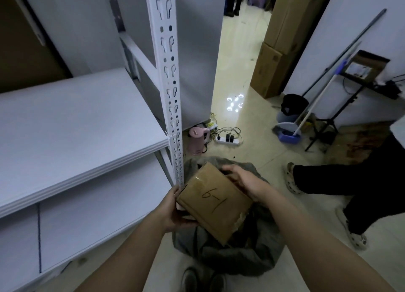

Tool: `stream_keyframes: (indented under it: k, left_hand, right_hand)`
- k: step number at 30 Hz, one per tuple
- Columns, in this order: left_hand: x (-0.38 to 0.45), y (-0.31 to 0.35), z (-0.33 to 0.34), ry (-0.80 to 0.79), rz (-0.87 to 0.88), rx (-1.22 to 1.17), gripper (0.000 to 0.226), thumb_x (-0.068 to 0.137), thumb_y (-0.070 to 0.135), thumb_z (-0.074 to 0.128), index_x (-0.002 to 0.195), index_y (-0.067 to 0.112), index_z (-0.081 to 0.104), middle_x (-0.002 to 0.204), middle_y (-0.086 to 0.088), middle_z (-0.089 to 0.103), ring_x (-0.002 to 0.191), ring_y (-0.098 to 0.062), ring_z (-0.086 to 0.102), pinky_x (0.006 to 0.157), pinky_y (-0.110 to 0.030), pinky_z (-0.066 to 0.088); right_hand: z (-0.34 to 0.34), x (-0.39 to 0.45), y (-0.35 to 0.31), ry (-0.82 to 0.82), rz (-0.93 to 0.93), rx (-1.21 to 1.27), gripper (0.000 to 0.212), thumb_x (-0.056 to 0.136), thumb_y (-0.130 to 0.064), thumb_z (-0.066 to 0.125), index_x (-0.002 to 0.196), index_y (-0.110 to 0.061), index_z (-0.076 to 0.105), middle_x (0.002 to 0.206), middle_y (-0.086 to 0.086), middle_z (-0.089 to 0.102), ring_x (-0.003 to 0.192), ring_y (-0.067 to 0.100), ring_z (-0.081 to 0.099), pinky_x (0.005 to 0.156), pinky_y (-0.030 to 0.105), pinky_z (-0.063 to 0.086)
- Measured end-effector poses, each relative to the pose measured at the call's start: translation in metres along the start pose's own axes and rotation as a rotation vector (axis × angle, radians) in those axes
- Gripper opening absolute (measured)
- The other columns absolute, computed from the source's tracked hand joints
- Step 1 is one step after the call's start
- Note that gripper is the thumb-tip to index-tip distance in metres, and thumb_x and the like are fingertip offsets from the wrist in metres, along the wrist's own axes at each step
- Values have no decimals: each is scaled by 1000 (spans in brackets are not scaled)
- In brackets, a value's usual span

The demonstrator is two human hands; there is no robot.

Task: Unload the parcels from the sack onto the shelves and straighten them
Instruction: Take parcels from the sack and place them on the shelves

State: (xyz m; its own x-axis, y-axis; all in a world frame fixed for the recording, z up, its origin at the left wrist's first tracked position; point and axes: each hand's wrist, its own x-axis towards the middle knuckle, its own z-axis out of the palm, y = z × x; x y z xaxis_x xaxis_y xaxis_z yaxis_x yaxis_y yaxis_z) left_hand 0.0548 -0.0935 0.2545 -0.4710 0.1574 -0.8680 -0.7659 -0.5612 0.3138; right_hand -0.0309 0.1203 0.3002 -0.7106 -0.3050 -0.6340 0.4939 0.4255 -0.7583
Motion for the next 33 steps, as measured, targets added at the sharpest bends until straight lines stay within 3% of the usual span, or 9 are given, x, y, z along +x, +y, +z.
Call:
stream_keyframes:
  k: [3, 5, 8, 12, 14, 18, 21, 29, 33]
  left_hand:
    - [-6, 0, -13, -54, -40, -111, 51, 86, 61, 51, 104, 14, 61, 118, -24, 58, 108, -45, 56, 73, -56, 55]
    - [-9, -1, -19, -41, -26, -97, 46, 83, 51, 60, 111, 14, 60, 119, -23, 57, 108, -44, 56, 78, -56, 54]
    - [-13, -7, -30, 11, -34, -136, 53, 77, 46, 66, 117, 11, 58, 117, -23, 57, 106, -43, 58, 77, -55, 55]
    - [-18, -22, -50, 37, 10, -280, 57, 78, 48, 66, 119, 10, 58, 120, -22, 57, 108, -42, 57, 79, -56, 54]
    - [-22, -32, -57, 59, 34, -325, 61, 75, 46, 69, 121, 8, 58, 123, -22, 57, 108, -41, 57, 79, -56, 53]
    - [-40, -49, -66, 177, 120, -426, 58, 74, 42, 71, 118, 6, 57, 118, -22, 55, 102, -41, 59, 71, -54, 55]
    - [-59, -63, -70, 323, 226, -479, 44, 80, 37, 66, 111, 7, 58, 116, -20, 52, 95, -39, 60, 61, -48, 57]
    - [-126, -98, -98, 589, 492, -644, 29, 93, 37, 43, 93, 11, 56, 100, -17, 58, 86, -37, 62, 53, -40, 56]
    - [-175, -111, -119, 662, 622, -731, 35, 86, 46, 49, 93, 15, 64, 101, -15, 58, 87, -34, 63, 53, -39, 57]
  right_hand:
    - [-1, 8, 6, 21, -48, 33, 35, 96, -4, 36, 114, -20, 62, 128, 14, 60, 114, 31, 59, 102, 46, 46]
    - [7, 11, 8, 21, -75, 26, 41, 93, 5, 37, 109, -22, 64, 128, 13, 60, 110, 28, 61, 94, 42, 51]
    - [22, 13, 7, 81, -80, -14, 37, 92, -4, 52, 123, -24, 57, 137, 8, 53, 109, 18, 56, 80, 28, 49]
    - [41, 15, 3, 159, 183, 52, 92, 80, -44, 73, 151, -18, 20, 144, 12, 42, 117, 29, 48, 84, 33, 44]
    - [54, 14, -1, 70, 295, 100, 104, 72, -56, 75, 151, -15, 21, 140, 14, 46, 119, 34, 50, 85, 37, 47]
    - [75, 14, -11, -179, 339, 123, 65, 74, -56, 73, 121, -11, 63, 100, 14, 73, 85, 29, 71, 65, 33, 55]
    - [89, 11, -17, -282, 330, 123, 46, 83, -55, 62, 98, -11, 69, 79, 11, 75, 60, 24, 72, 51, 28, 54]
    - [164, -7, -44, -468, 49, -95, 45, 85, -59, 54, 106, -20, 64, 110, 8, 64, 105, 27, 58, 99, 41, 44]
    - [222, -35, -68, -602, -103, -214, 48, 89, -59, 49, 117, -21, 58, 106, 8, 68, 88, 19, 68, 65, 27, 54]
